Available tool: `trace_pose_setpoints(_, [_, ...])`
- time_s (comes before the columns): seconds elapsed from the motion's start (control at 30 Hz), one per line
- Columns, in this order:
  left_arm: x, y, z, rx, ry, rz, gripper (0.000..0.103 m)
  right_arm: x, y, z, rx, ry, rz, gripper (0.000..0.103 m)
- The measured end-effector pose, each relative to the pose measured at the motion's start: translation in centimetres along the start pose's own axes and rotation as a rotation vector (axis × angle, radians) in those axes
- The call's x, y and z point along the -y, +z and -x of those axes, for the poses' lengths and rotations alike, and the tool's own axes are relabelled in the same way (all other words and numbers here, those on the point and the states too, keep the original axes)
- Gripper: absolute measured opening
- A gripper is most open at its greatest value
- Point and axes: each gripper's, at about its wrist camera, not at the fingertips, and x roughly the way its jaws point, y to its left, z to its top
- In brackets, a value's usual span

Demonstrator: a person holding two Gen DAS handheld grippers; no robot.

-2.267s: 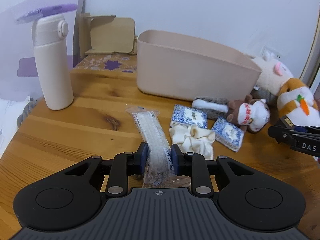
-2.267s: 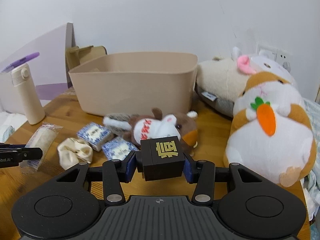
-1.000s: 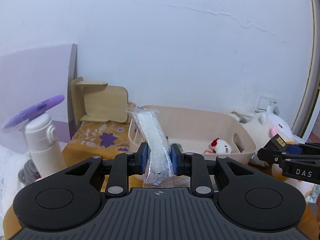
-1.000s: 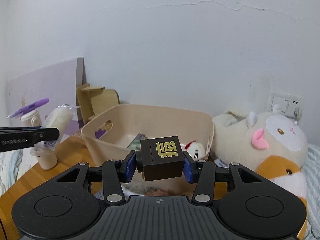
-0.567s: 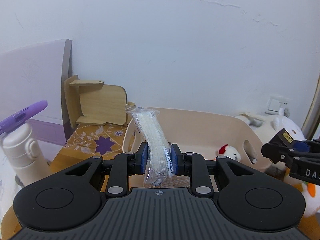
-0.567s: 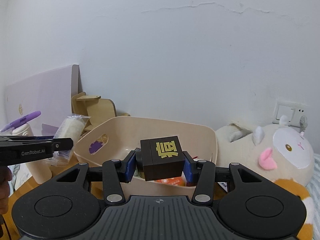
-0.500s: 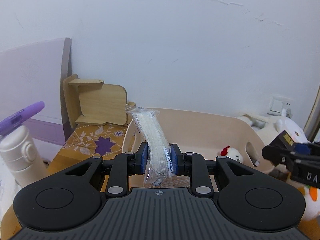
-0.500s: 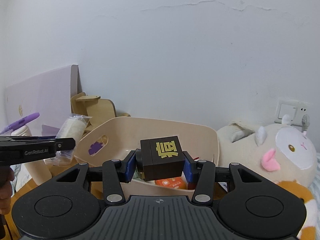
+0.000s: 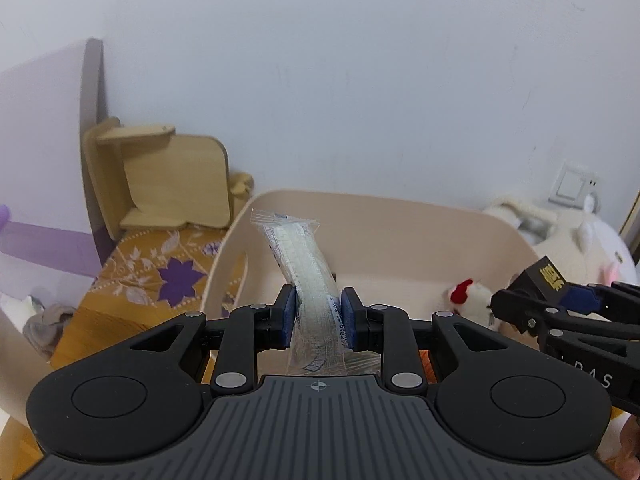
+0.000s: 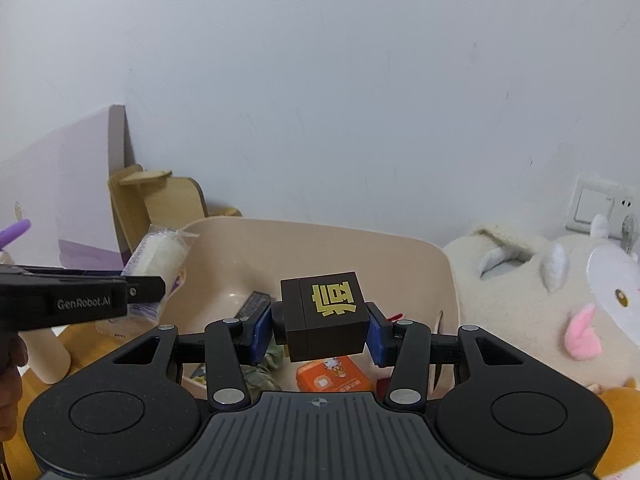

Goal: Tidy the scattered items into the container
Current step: 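Carry the wrapped snack and black box into the beige basket with both tools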

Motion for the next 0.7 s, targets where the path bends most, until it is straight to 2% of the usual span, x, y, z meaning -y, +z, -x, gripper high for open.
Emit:
trace_pose_setpoints(0.3, [0.7,-0.3,-3.0,-0.080,0.019,-0.044,0.025,0.4,-0.3,-2.6,-0.068,-0.021,0.003,0.044])
trace_pose_setpoints(0.7, [1.6,-1.1,-5.6,-0.158,0.064,-0.136,0.025,0.2,-1.2,-3.8,-0.145,-0.059,0.065,0.044])
